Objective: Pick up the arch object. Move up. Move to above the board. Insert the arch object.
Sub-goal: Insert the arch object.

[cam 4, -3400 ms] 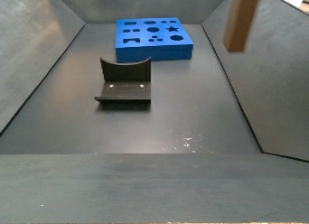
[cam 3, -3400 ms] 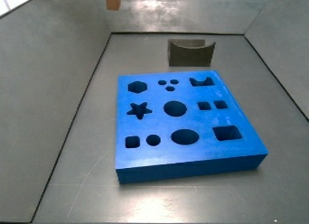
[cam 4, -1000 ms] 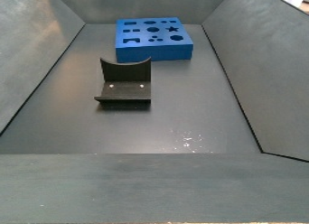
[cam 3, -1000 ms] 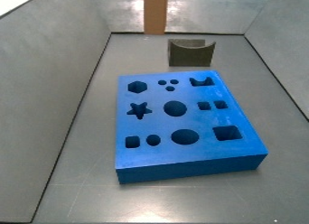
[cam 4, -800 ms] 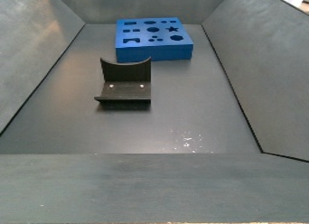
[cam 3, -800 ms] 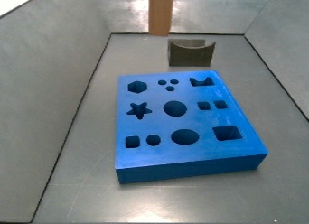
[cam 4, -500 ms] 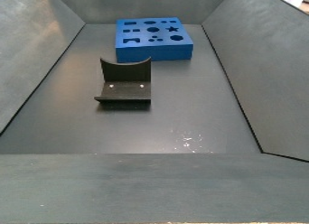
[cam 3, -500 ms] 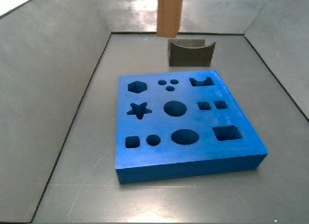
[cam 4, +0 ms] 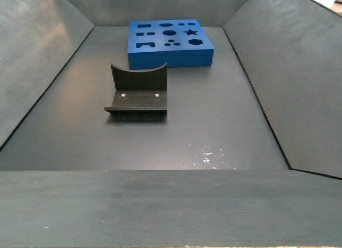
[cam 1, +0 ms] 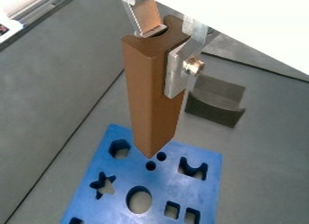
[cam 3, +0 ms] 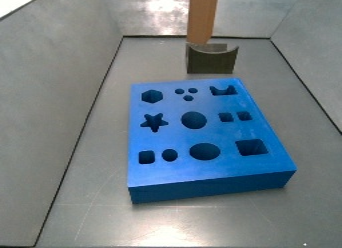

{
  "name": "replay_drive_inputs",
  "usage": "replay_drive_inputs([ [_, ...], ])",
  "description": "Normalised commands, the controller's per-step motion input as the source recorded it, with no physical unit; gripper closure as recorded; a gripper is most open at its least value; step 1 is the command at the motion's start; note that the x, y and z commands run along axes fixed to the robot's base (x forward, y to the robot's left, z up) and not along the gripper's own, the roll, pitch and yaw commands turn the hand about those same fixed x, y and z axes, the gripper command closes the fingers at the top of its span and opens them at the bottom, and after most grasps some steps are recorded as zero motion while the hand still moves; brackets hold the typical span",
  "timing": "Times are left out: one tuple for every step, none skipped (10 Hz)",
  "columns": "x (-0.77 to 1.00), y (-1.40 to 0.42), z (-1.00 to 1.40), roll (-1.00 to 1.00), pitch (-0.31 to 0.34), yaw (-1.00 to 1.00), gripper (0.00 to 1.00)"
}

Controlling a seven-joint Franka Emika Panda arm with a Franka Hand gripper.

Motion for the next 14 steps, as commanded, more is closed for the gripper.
replay_drive_inputs([
  [0.87,0.01,-0.13,0.05,0.06,-0.22,1.0],
  [0.85,0.0,-0.16,0.06,0.051,-0.23,1.0],
  [0.76,0.0,-0.21,0.08,0.044,-0.28,1.0],
  [0.7,0.0,-0.19,0.07,0.034,-0.34,1.0],
  [0.65,0.0,-0.16,0.06,0.019,-0.41,1.0],
  [0.49,0.0,-0.12,0.03,0.0,-0.56,1.0],
  [0.41,0.0,-0.07,0.0,-0.003,-0.69,1.0],
  [0.31,0.0,-0.07,0.0,-0.017,-0.78,1.0],
  [0.17,0.0,-0.13,0.01,-0.039,-0.91,1.0],
  [0.07,0.0,-0.18,0.03,-0.051,-0.98,1.0],
  [0.02,0.0,-0.21,0.04,-0.053,-1.0,1.0],
  [0.0,0.0,-0.3,0.08,-0.05,-1.0,1.0],
  [0.02,0.0,-0.35,0.1,-0.05,-1.0,1.0],
  [0.01,0.0,-0.33,0.09,-0.059,-1.0,1.0],
])
